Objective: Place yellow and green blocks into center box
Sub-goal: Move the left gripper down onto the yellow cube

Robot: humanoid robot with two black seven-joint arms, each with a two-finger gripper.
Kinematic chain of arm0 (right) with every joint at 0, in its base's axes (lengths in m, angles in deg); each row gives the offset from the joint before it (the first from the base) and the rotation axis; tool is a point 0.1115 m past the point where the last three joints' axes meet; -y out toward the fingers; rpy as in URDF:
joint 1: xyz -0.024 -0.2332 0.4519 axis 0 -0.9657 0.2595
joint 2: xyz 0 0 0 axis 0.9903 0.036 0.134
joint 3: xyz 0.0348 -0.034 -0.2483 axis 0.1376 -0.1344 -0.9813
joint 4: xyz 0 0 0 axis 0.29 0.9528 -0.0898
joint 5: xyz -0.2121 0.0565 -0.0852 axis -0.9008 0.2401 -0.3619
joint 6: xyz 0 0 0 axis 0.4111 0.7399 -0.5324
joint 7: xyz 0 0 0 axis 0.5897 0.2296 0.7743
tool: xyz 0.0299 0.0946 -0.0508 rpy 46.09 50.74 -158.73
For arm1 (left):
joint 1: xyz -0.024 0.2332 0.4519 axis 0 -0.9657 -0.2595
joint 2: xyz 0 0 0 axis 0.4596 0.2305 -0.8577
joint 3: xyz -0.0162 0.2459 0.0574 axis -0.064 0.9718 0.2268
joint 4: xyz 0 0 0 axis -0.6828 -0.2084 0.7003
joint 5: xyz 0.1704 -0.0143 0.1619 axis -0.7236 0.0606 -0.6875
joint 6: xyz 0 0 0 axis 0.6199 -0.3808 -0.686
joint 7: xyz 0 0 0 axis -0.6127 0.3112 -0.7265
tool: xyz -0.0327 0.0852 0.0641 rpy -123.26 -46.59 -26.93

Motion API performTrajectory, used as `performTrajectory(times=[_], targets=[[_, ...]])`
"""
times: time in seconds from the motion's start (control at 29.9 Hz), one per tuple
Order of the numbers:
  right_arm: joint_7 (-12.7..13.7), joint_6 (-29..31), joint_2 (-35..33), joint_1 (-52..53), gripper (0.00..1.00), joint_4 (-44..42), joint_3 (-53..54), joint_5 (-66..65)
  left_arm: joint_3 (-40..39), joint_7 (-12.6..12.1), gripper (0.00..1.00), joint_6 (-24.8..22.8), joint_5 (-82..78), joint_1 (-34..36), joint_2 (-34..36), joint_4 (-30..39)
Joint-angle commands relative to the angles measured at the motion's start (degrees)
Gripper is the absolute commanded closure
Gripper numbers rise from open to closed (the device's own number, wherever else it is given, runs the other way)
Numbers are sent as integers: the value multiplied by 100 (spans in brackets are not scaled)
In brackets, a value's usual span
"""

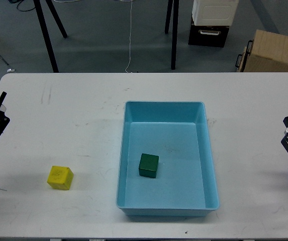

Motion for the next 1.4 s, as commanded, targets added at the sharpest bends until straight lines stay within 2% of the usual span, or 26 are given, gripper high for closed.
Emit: performTrajectory(times=[0.0,0.13,0.23,0.3,0.5,0.63,0.74,0.87,1.04,1.14,1.37], targets=[[0,0,83,25,0,-10,-4,-17,74,-16,0,0,-84,69,1195,4],[0,0,144,25,0,-1,-4,-17,450,-25,0,0,-172,507,2592,-31],[0,0,215,33,0,-1,-4,-26,1213,-95,0,0,-269,1069,3550,-40],[0,0,241,33,0,8,-4,-26,1863,-157,0,0,-584,1604,3869,-83],[0,0,259,33,0,-1,-12,-35,4130,-175,0,0,-1542,3484,3835,-355],[0,0,364,77,0,-10,-21,-131,5633,-210,0,0,-1596,5057,3309,-1066],[0,0,390,112,0,-18,-12,-193,7021,-359,0,0,-1614,6235,2966,-1322],[0,0,390,139,0,-27,-12,-202,8709,-473,0,0,-1754,7633,2850,-1279],[0,0,390,139,0,-36,-12,-211,10362,-570,0,0,-2176,9224,2859,-831],[0,0,390,139,0,-36,-12,-211,11234,-570,0,0,-2343,9701,2614,-796],[0,0,373,121,0,-36,5,-281,12052,-553,0,0,-3099,9667,2200,-629]])
